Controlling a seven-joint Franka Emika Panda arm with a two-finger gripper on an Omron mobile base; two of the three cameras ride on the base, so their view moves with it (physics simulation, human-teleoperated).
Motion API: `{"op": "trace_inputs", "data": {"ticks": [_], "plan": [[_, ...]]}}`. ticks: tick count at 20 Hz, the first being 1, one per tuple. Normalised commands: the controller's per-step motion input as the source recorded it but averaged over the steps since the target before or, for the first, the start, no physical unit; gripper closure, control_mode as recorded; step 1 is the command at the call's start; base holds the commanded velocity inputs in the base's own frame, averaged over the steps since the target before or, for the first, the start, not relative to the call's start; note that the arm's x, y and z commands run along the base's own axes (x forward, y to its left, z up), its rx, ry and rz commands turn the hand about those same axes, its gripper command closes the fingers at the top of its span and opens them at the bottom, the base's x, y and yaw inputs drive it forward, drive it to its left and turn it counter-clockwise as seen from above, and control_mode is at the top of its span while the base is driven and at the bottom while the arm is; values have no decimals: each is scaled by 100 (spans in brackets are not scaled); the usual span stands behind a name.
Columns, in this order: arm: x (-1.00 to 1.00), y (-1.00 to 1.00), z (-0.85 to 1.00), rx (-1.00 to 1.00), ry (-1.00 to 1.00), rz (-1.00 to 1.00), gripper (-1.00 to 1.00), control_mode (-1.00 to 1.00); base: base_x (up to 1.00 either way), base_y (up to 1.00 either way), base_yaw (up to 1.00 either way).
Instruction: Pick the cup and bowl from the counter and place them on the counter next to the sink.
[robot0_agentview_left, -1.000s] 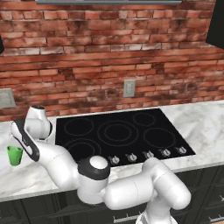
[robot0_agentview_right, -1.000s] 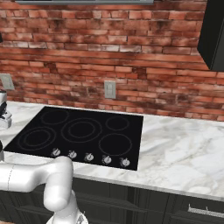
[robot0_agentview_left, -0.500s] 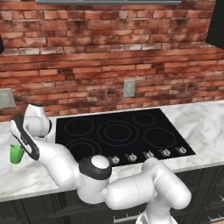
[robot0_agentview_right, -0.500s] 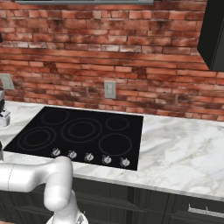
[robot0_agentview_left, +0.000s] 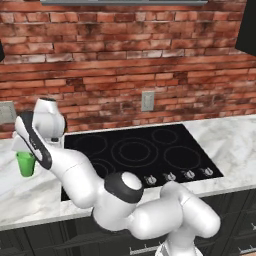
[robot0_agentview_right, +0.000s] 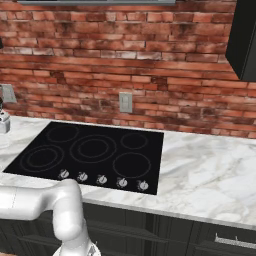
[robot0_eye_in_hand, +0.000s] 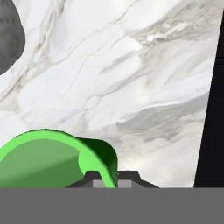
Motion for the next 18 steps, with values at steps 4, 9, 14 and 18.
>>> {"op": "trace_inputs", "data": {"ticks": [4,9,14,18], "plan": [[-42,-100,40,0,-1,0,100,-100,0,0,0],[-40,-100,48,-1,-1,0,100,-100,0,0,0],[-30,-100,64,-2,-1,0,100,-100,0,0,0],[-18,-100,68,-3,0,0,100,-100,0,0,0]]}}
